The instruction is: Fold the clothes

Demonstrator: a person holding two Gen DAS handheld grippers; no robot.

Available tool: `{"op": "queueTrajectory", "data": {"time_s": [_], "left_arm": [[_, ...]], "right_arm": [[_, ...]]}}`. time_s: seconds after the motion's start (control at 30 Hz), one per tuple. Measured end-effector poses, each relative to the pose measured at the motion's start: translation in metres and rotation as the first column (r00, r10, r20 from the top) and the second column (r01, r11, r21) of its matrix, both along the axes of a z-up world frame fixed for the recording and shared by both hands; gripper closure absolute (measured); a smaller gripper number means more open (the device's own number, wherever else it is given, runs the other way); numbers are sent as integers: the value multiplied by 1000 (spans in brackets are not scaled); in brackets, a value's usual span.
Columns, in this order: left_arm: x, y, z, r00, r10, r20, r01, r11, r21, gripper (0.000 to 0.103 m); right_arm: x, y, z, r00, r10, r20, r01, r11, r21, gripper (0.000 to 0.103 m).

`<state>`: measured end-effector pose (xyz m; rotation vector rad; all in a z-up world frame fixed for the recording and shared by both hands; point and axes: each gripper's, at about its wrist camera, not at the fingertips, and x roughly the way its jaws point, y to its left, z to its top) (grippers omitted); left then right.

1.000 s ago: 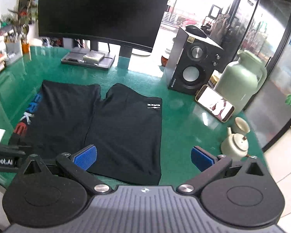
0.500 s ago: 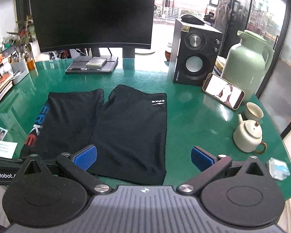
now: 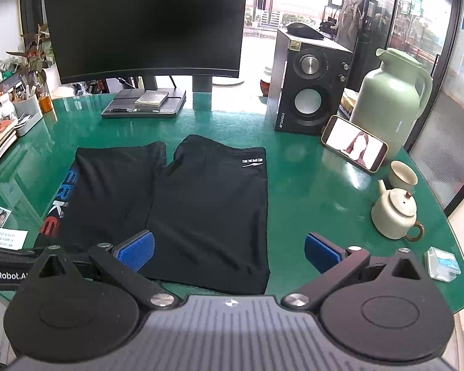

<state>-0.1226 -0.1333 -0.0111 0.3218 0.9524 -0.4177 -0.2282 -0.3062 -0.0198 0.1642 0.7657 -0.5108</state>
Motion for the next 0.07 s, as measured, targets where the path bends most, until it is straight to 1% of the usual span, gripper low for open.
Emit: {"op": "queueTrajectory", "data": {"time_s": [0.07], "left_arm": [[0, 2, 0, 1000, 1, 1, -1, 1000, -3, 0]], "right_arm": [[1, 0, 0, 1000, 6, -2, -6, 1000, -3, 0]]}}
